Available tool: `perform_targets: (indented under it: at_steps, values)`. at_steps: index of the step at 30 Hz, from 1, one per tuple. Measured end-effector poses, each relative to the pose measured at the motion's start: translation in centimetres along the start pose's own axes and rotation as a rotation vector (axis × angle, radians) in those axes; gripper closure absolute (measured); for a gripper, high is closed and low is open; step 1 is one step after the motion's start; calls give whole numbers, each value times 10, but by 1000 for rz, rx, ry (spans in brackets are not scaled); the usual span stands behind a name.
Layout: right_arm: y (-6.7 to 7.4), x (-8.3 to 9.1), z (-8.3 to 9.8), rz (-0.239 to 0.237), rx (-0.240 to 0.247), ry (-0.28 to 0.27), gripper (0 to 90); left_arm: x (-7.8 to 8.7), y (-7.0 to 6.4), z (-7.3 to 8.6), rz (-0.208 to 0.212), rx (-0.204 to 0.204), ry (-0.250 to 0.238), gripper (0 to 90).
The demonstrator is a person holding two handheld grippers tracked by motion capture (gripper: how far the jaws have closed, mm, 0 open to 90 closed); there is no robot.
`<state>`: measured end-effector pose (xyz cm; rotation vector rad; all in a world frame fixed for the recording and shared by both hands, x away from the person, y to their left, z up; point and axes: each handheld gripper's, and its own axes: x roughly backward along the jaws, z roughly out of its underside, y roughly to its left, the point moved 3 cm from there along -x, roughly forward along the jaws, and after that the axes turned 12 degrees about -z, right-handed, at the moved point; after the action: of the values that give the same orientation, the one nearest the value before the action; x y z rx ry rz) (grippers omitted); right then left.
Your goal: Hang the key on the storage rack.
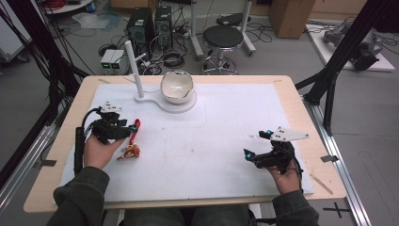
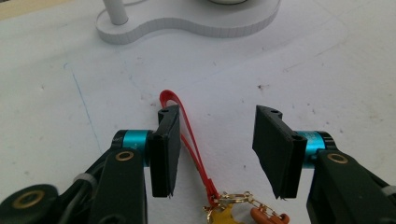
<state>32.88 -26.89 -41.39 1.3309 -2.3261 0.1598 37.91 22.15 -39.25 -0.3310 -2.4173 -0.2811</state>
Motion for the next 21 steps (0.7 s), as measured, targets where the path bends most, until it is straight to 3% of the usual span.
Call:
perform_targets:
  at_steps: [11, 21]
  values:
    - [-2, 0, 1, 3, 7, -1, 40, -21, -2, 5, -32, -47, 94, 594]
    - [-2, 0, 2, -2, -2, 3, 40, -35, -4, 13, -40, -52, 160, 628]
